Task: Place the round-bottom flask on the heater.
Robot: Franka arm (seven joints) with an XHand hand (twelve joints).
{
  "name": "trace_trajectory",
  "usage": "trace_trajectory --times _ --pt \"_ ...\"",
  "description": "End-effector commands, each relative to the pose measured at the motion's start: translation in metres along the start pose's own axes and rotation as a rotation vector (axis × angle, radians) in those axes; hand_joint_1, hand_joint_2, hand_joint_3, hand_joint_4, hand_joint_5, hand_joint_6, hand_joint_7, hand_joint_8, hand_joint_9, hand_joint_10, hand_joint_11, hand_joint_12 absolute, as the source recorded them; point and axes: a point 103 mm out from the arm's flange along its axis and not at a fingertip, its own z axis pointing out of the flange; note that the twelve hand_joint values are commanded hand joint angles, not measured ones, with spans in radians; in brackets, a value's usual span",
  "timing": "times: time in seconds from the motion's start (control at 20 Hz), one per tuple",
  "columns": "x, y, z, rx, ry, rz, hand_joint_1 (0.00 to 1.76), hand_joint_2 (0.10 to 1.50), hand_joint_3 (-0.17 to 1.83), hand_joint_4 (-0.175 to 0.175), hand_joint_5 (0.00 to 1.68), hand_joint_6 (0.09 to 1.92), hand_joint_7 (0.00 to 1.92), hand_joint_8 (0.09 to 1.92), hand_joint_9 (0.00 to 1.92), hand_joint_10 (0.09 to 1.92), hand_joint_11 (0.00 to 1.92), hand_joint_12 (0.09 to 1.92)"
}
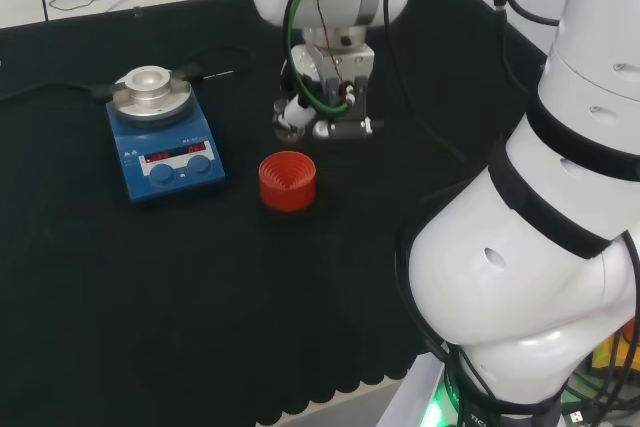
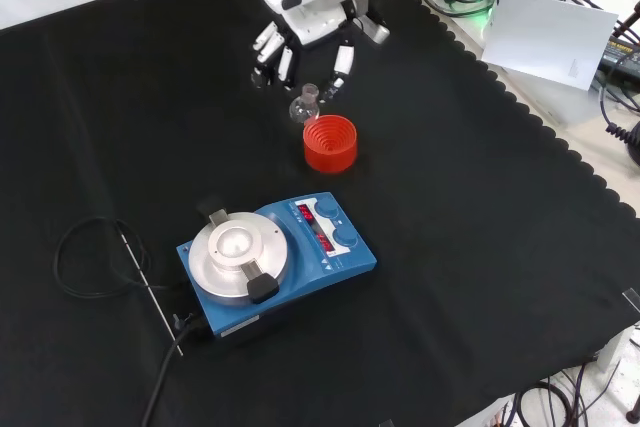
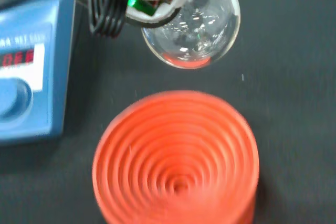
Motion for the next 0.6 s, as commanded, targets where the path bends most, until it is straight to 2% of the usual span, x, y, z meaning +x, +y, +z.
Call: trace_trajectory --times 0.05,0.6 --pt "0.018 0.031 -0.045 -0.02 -0.022 -0.045 1.11 0.68 0.77 0.087 1.12 0.99 0.37 0.68 0.66 0.6 0.45 1.3" --pt "0.064 0.083 -0.073 -0.009 -0.011 -0.121 1.11 0.67 0.79 0.069 1.12 0.99 0.36 0.68 0.66 0.6 0.45 1.3"
